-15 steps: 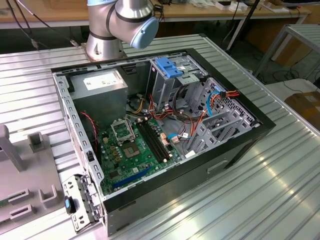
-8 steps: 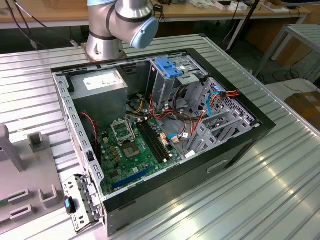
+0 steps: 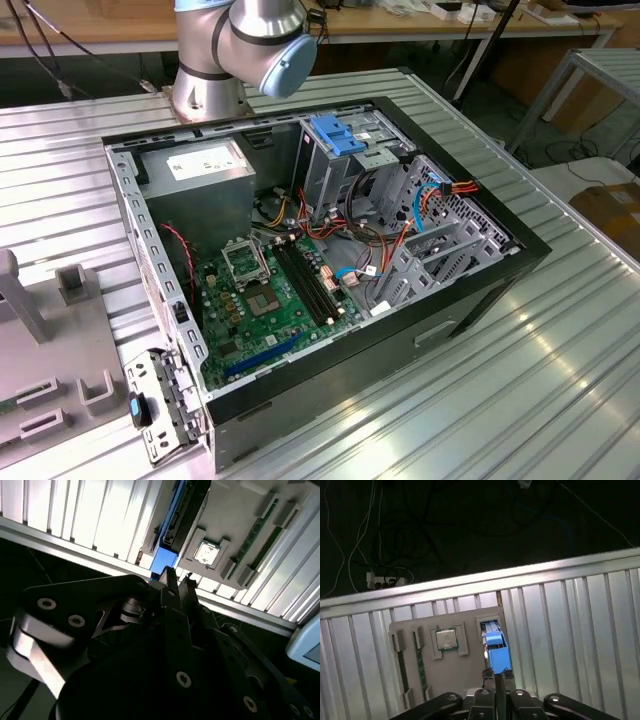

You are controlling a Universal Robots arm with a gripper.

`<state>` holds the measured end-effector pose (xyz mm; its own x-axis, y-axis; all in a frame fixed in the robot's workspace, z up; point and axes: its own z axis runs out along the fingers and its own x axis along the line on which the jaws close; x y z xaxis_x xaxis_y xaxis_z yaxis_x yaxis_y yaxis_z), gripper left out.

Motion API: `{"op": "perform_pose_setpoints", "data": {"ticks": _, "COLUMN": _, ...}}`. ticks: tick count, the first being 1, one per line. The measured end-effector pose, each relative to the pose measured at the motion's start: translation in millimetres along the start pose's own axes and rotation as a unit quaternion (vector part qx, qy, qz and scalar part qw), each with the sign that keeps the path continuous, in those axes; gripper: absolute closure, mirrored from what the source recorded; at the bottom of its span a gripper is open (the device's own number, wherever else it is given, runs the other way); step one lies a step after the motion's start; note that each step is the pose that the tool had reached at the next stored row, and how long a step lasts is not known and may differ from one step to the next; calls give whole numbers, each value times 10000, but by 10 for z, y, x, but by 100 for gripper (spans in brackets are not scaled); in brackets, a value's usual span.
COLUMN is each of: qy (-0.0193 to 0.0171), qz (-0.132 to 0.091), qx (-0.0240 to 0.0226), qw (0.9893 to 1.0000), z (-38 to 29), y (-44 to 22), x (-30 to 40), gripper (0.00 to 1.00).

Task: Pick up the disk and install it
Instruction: 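Pick up the disk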

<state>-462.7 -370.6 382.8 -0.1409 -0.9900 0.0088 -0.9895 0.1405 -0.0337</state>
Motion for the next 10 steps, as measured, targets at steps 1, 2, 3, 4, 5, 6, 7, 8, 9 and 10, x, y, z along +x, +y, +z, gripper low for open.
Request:
{"op": "perform_pose_setpoints", "data": {"ticks": 1, "qy": -6, "qz": -182, "qx": 2, "qw": 9998, "z": 15, "y": 1, "x": 0, "gripper": 71}}
{"op": "perform_pose_setpoints", "data": {"ticks": 2, "qy": -9, "qz": -265, "qx": 2, "qw": 9996, "z": 21, "y": 1, "x": 0, "gripper": 71}}
{"op": "perform_pose_setpoints", "data": {"ticks": 3, "qy": -13, "qz": -365, "qx": 4, "qw": 9993, "z": 29, "y": 1, "x": 0, "gripper": 64}}
{"op": "perform_pose_setpoints", "data": {"ticks": 4, "qy": -18, "qz": -531, "qx": 5, "qw": 9986, "z": 41, "y": 2, "x": 0, "gripper": 58}}
{"op": "perform_pose_setpoints", "data": {"ticks": 5, "qy": -26, "qz": -764, "qx": 7, "qw": 9971, "z": 75, "y": 2, "x": 0, "gripper": 53}}
{"op": "perform_pose_setpoints", "data": {"ticks": 6, "qy": -30, "qz": -869, "qx": 5, "qw": 9962, "z": 100, "y": 3, "x": -1, "gripper": 46}}
{"op": "perform_pose_setpoints", "data": {"ticks": 7, "qy": -29, "qz": -893, "qx": -13, "qw": 9960, "z": 134, "y": 4, "x": -1, "gripper": 46}}
{"op": "perform_pose_setpoints", "data": {"ticks": 8, "qy": -28, "qz": -875, "qx": -34, "qw": 9962, "z": 192, "y": 3, "x": -3, "gripper": 46}}
{"op": "perform_pose_setpoints", "data": {"ticks": 9, "qy": -26, "qz": -855, "qx": -40, "qw": 9963, "z": 212, "y": 3, "x": -4, "gripper": 46}}
{"op": "perform_pose_setpoints", "data": {"ticks": 10, "qy": -26, "qz": -842, "qx": -43, "qw": 9964, "z": 228, "y": 2, "x": -5, "gripper": 46}}
